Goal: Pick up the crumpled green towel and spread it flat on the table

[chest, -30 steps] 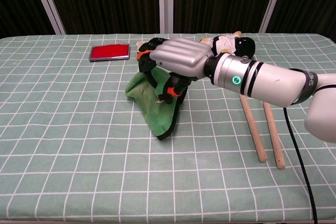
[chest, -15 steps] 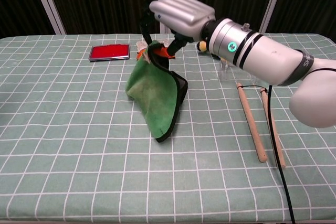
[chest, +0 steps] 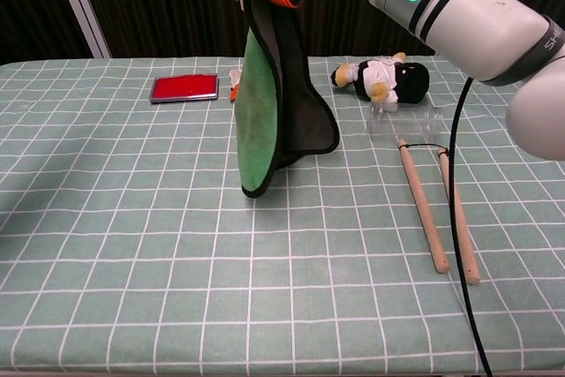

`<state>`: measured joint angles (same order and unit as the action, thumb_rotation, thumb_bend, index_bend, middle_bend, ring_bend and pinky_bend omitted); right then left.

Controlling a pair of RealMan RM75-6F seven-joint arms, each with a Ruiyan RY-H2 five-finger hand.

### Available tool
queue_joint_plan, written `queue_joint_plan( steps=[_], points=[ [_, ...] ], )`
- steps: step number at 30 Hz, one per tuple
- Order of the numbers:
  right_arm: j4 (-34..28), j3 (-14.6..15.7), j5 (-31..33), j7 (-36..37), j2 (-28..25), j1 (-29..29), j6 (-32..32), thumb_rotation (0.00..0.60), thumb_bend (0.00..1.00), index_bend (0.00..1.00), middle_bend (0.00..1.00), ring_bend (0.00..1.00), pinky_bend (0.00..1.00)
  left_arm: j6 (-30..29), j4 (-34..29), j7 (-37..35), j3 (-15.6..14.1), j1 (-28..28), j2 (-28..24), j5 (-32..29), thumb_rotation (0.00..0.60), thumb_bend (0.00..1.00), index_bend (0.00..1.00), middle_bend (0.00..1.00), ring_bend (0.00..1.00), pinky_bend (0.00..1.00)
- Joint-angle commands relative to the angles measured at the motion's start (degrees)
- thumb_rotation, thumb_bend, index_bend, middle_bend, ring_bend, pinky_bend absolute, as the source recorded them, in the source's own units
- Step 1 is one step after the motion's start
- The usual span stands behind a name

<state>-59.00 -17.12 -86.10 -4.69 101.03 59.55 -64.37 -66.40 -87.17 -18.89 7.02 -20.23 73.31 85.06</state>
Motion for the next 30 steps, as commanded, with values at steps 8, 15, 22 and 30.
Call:
queue_joint_plan(
  steps=[8, 15, 22, 30],
  points=[
    [-8.8, -3.6, 6.0, -13.7, -0.9, 2.0, 2.3, 0.6, 0.32, 0.8, 0.33, 0.07, 0.0, 9.1, 2.9, -2.2, 2.9, -7.3, 6.5, -6.4, 0.6, 0.17, 0.32, 0.25, 0.17, 0.21],
    [-8.4, -4.9, 10.7, -18.4, 2.0, 3.5, 4.3, 0.6, 0.32, 0.8, 0.33, 0.07, 0.0, 13.3, 7.1, 5.1, 4.2, -10.8, 12.4, -13.2, 0.6, 0.14, 0.31, 0.25, 0.18, 0.22],
    [-7.0, -7.6, 16.4, -24.8, 6.1, 5.4, 3.9, 0.6, 0.32, 0.79, 0.33, 0.07, 0.0, 16.4, 7.7, 10.3, 5.4, -13.8, 15.2, -18.2, 0.6, 0.13, 0.31, 0.25, 0.18, 0.22],
    [-5.5, -11.6, 21.0, -29.4, 9.4, 8.1, 1.4, 0.6, 0.31, 0.79, 0.33, 0.07, 0.0, 19.0, 5.9, 12.6, 7.1, -15.7, 16.2, -24.7, 0.6, 0.1, 0.31, 0.25, 0.17, 0.23]
  ],
)
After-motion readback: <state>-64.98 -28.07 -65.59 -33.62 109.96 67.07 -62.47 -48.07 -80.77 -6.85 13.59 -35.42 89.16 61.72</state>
